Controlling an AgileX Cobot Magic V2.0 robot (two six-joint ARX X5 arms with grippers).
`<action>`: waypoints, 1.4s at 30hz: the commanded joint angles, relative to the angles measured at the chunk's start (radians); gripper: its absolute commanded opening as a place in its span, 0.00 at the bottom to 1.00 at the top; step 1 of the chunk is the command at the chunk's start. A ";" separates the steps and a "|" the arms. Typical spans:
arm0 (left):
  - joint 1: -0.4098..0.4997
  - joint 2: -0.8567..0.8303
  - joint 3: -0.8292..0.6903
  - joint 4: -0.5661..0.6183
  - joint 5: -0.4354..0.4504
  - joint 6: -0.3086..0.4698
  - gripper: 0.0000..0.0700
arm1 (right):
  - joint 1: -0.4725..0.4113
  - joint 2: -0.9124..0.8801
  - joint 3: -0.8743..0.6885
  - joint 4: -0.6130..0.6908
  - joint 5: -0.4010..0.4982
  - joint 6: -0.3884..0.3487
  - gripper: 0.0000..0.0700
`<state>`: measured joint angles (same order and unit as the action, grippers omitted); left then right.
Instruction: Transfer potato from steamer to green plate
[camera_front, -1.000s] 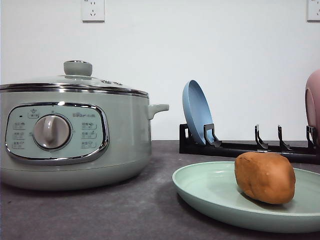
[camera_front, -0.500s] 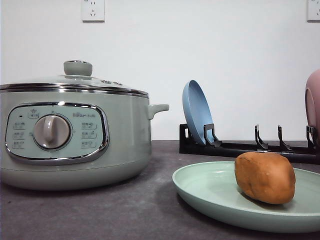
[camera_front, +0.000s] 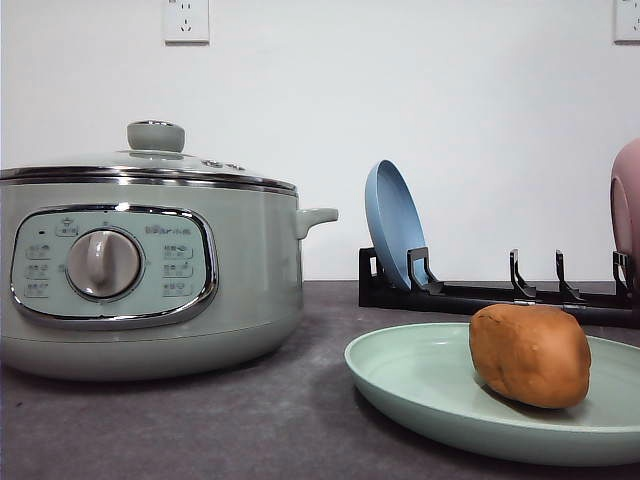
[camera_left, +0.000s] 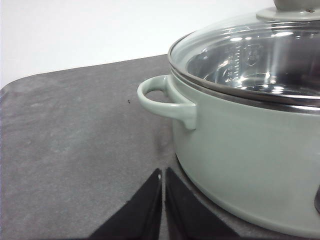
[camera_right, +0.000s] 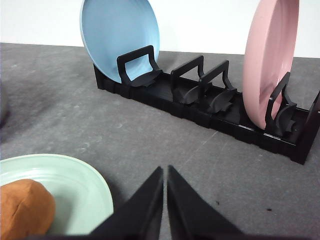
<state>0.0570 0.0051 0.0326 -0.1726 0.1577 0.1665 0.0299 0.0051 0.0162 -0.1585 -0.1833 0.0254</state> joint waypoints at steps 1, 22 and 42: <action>0.002 -0.002 -0.021 -0.007 -0.001 -0.003 0.00 | 0.002 -0.002 -0.004 0.001 0.000 -0.007 0.00; 0.002 -0.002 -0.021 -0.007 -0.001 -0.003 0.00 | 0.002 -0.002 -0.004 0.001 0.000 -0.007 0.00; 0.002 -0.002 -0.021 -0.007 -0.001 -0.003 0.00 | 0.002 -0.002 -0.004 0.001 0.000 -0.007 0.00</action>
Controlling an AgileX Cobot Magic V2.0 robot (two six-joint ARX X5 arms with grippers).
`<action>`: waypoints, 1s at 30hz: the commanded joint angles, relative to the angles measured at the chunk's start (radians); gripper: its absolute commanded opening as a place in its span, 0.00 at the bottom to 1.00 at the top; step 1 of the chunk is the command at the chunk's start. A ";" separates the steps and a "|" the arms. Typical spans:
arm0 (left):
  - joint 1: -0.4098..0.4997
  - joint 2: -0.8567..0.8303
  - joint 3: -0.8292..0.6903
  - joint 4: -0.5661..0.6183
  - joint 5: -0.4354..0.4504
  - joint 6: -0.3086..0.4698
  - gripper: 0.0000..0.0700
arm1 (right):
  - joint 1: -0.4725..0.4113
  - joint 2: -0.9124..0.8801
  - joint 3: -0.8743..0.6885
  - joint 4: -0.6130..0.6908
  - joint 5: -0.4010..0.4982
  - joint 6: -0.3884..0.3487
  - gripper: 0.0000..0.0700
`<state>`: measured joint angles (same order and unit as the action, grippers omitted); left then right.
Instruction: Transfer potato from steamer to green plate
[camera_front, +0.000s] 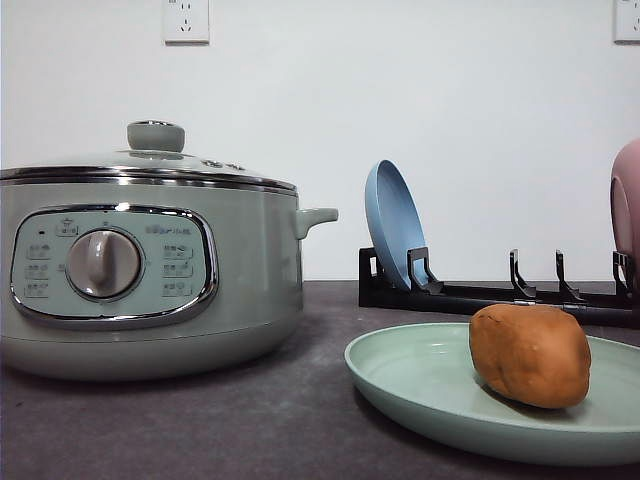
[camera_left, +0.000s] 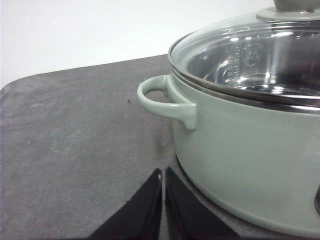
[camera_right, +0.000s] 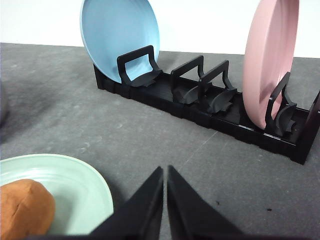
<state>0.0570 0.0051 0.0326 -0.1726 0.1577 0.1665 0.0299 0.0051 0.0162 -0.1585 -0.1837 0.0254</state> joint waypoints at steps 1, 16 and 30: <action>0.002 -0.002 -0.021 -0.007 -0.001 -0.003 0.00 | 0.002 -0.002 -0.004 0.001 0.000 -0.007 0.00; 0.002 -0.002 -0.021 -0.007 -0.001 -0.003 0.00 | 0.002 -0.002 -0.004 0.001 0.000 -0.007 0.00; 0.002 -0.002 -0.021 -0.007 -0.001 -0.003 0.00 | 0.002 -0.002 -0.004 0.001 0.000 -0.007 0.00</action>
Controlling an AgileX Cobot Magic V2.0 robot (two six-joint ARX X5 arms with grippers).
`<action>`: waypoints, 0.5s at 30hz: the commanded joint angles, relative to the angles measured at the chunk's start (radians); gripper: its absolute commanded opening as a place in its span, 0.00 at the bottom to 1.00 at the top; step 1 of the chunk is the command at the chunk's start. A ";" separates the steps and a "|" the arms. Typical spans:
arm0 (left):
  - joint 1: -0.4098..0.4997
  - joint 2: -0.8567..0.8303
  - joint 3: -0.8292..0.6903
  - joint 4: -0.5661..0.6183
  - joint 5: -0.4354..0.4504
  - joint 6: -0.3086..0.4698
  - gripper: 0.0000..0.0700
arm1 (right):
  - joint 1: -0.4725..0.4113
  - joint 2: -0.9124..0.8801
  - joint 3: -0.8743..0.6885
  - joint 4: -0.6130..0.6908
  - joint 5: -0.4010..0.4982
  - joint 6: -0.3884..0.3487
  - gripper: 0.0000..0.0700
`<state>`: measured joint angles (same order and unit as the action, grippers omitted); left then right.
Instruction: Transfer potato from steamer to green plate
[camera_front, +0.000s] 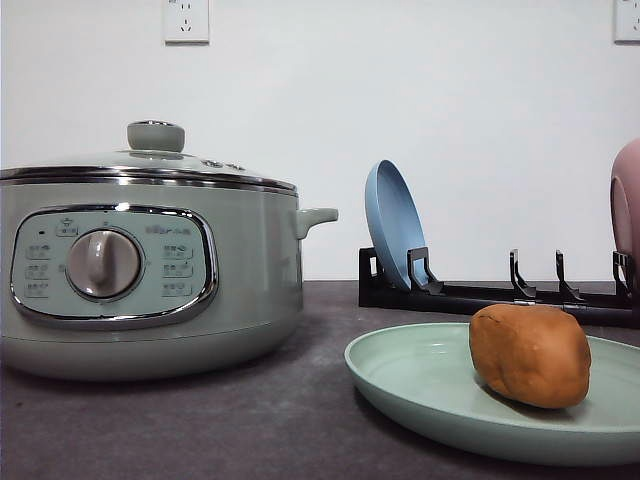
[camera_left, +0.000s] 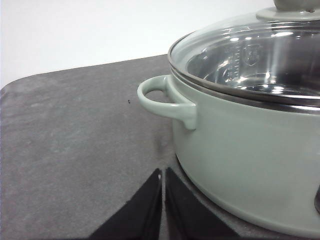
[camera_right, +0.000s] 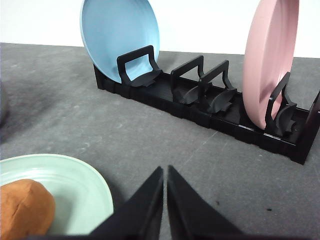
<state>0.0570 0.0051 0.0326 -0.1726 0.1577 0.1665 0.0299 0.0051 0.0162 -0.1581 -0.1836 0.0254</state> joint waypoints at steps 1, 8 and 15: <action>0.002 -0.002 -0.021 -0.007 -0.001 -0.003 0.00 | 0.002 -0.002 -0.004 0.001 0.000 -0.007 0.00; 0.002 -0.002 -0.021 -0.007 -0.001 -0.003 0.00 | 0.002 -0.002 -0.004 0.001 0.000 -0.007 0.00; 0.003 -0.002 -0.021 -0.007 -0.001 -0.003 0.00 | 0.002 -0.002 -0.004 0.001 0.000 -0.007 0.00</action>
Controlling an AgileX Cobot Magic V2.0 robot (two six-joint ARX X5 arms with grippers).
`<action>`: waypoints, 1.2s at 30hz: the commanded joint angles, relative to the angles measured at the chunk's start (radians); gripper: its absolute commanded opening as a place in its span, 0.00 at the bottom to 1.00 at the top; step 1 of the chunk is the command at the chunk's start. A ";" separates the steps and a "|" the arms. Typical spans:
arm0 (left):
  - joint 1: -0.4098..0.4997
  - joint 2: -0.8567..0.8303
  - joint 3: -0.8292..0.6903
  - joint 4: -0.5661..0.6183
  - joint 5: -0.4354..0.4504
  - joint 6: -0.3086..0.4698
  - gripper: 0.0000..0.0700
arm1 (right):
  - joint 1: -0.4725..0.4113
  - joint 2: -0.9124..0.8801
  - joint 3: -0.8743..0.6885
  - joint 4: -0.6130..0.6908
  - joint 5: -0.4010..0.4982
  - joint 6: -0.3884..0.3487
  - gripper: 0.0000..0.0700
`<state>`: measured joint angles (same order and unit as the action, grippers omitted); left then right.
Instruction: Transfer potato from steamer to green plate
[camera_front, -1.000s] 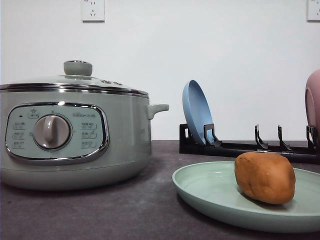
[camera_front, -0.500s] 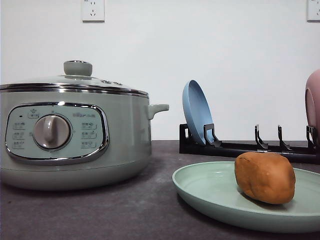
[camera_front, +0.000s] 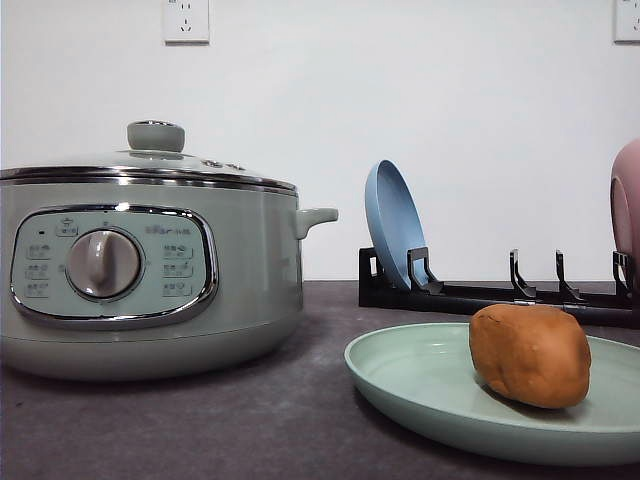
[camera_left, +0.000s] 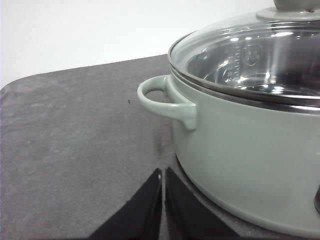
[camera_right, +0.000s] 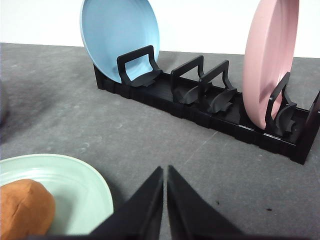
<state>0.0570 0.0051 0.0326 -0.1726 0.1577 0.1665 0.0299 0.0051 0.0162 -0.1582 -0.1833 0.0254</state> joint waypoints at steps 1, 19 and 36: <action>0.002 -0.002 -0.021 -0.007 -0.001 -0.003 0.00 | 0.002 -0.002 -0.004 0.001 0.000 -0.007 0.00; 0.002 -0.002 -0.021 -0.007 -0.001 -0.003 0.00 | 0.002 -0.002 -0.004 0.001 0.000 -0.007 0.00; 0.002 -0.002 -0.021 -0.007 -0.001 -0.003 0.00 | 0.002 -0.002 -0.004 0.001 0.000 -0.007 0.00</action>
<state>0.0570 0.0051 0.0326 -0.1726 0.1577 0.1665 0.0299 0.0051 0.0162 -0.1585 -0.1833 0.0254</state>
